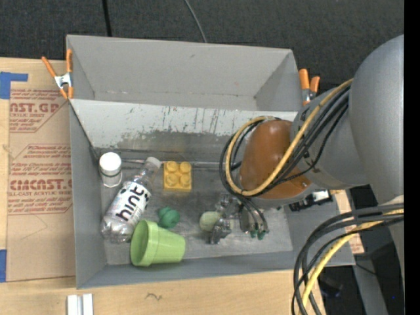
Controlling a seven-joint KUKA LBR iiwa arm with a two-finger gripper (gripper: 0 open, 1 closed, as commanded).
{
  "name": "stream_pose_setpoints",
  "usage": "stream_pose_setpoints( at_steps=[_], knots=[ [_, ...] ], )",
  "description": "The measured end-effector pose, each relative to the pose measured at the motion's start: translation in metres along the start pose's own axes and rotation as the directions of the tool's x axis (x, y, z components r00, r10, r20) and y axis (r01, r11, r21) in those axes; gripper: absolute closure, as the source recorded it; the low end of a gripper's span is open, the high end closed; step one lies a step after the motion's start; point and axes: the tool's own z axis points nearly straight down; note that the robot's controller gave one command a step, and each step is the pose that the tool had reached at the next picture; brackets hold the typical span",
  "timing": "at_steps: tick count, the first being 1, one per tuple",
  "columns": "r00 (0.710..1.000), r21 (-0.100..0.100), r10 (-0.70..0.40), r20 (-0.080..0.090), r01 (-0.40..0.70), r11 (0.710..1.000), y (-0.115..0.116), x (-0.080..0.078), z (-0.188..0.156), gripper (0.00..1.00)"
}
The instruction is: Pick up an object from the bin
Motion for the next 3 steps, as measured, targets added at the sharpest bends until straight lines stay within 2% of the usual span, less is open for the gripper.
stream_pose_setpoints(
  at_steps=[3],
  knots=[
    [1.000, -0.001, -0.001, -0.004, 0.001, 1.000, 0.001, 0.001, -0.016, 1.00]
  ],
)
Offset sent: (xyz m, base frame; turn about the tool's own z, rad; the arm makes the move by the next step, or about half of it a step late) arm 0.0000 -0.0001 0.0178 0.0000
